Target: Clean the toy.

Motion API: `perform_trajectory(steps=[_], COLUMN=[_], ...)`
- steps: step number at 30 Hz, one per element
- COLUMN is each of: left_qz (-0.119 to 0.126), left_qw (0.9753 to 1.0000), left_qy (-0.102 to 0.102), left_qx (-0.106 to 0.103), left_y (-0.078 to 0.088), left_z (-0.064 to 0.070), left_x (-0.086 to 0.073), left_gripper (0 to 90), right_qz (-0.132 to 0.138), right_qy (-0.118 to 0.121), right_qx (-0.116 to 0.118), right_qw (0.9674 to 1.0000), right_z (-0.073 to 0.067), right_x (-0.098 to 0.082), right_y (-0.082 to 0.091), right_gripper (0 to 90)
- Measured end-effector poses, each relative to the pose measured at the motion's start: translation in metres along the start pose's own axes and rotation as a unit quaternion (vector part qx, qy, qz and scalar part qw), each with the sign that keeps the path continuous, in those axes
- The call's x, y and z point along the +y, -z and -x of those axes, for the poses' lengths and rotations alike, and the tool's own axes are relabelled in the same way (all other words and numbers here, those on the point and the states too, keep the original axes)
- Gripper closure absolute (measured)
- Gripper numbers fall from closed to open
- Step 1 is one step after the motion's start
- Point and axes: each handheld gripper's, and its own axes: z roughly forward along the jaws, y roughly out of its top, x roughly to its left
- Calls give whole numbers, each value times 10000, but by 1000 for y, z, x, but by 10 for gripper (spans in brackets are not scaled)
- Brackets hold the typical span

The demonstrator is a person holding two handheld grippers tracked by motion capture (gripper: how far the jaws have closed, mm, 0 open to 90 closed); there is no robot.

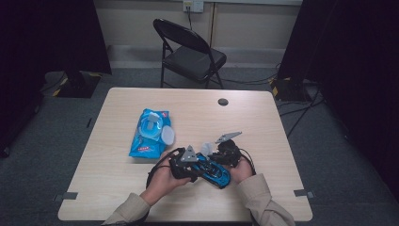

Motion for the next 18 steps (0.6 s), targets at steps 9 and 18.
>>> perform_trajectory(steps=[9,18], left_qz=[-17,-5], left_qw=[10000,10000], left_qy=[-14,16], left_qx=[34,24], left_y=[0,-1], left_z=[1,1], left_x=[0,0], left_gripper=[462,462], right_qz=[-18,68], right_qy=[272,269], right_qx=[-129,-173], right_qw=[9995,9995], right_z=[-1,0], right_x=[-11,-25], right_y=[11,23], right_gripper=[852,849])
